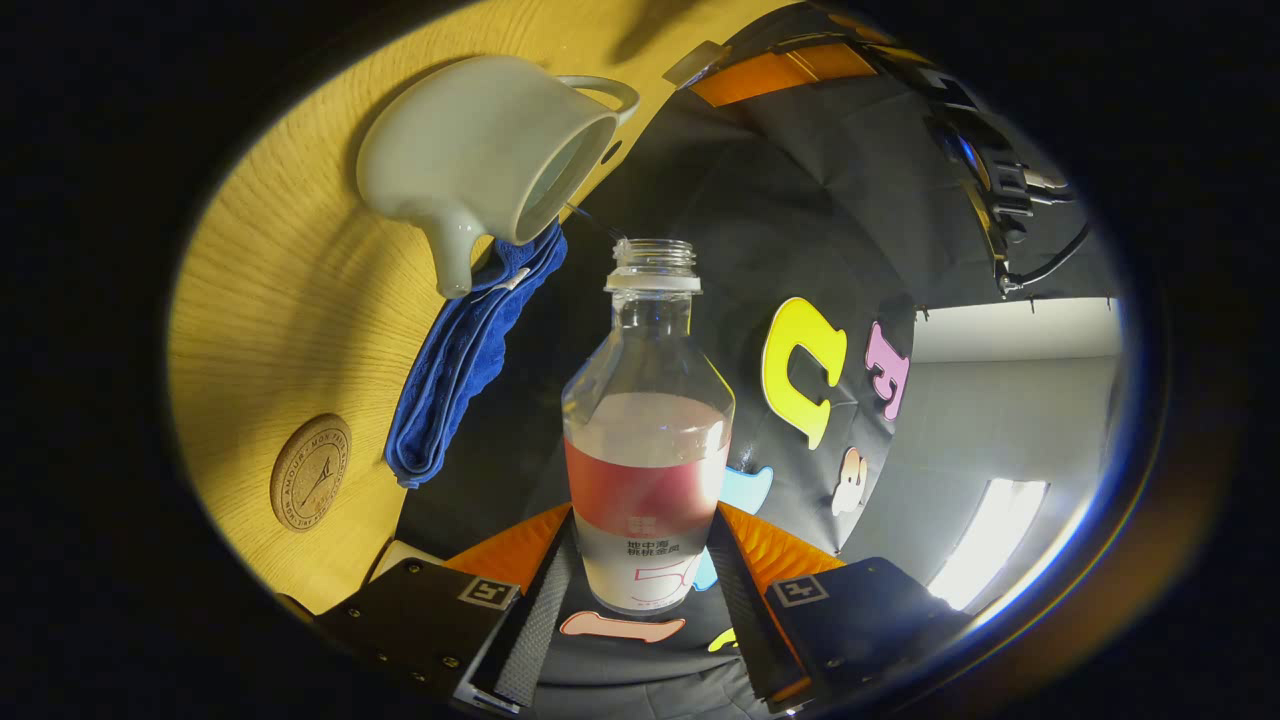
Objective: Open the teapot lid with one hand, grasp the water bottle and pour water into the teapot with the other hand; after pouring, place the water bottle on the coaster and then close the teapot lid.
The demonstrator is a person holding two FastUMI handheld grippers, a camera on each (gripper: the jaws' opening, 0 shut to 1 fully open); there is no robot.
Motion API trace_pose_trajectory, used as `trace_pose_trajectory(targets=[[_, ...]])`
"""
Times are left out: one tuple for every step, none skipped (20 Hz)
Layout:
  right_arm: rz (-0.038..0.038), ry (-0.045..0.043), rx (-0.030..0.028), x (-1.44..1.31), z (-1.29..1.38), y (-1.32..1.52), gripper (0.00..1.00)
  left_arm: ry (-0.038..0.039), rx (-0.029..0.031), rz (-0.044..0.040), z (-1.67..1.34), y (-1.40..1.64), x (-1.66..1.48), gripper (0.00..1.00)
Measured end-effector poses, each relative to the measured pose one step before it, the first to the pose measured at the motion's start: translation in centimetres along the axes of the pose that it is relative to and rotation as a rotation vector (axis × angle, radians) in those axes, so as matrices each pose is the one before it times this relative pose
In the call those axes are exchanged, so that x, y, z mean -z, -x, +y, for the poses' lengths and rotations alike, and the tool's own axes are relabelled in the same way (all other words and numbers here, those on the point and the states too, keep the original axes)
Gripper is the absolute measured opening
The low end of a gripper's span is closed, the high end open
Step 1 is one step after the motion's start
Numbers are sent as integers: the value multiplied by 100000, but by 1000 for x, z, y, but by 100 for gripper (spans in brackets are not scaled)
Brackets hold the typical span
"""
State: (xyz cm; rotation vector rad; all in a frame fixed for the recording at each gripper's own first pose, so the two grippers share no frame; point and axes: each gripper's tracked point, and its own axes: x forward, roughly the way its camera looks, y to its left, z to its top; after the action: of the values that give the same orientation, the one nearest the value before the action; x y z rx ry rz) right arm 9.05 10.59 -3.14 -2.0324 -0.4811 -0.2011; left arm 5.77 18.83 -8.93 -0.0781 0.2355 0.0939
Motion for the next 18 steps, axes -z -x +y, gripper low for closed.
trace_pose_trajectory(targets=[[-94,298,90,-26,-40,-8,76,-55,-63,-31,85,68,-84,17],[-147,454,150,-27,-41,31,77,-80,-112,30,-8,-11,3,17],[-63,281,-127,-6,-3,18,77,-85,-83,14,39,-62,131,17],[80,-345,-278,39,33,-31,76,-16,-50,-55,17,38,-35,17],[41,-408,-334,-17,40,-57,76,-19,19,-32,-9,-5,-45,17],[198,-908,-697,17,121,55,77,-41,1,-108,-5,33,-124,17],[354,-1613,-853,-8,210,64,76,16,-101,-134,13,14,61,17],[282,-1754,-765,-29,220,85,76,39,3,-92,85,55,-48,17],[444,-1764,-821,-71,218,170,76,50,-43,-101,-47,-64,24,17],[262,-2478,-1194,-74,382,154,76,-5,-16,11,15,-6,-29,17],[390,-2549,-898,-63,325,170,77,-22,13,3,-5,86,45,17],[216,-1732,-348,-80,207,268,77,-24,62,-15,-21,-6,-86,16],[50,-408,341,-128,29,270,76,1,36,-12,-32,-23,34,17],[253,-208,100,-109,-104,268,77,36,71,16,-28,-13,-29,17],[321,-1542,-980,82,157,-19,77,14,6,-56,-13,56,67,17],[805,-3264,-1498,406,184,-461,77,26,6,-45,-25,0,-96,17],[779,-4299,-1918,236,282,-59,77,21,-56,-59,18,12,81,17],[1017,-4848,-2186,131,53,-330,77,16,-2,28,69,-44,-103,17]])
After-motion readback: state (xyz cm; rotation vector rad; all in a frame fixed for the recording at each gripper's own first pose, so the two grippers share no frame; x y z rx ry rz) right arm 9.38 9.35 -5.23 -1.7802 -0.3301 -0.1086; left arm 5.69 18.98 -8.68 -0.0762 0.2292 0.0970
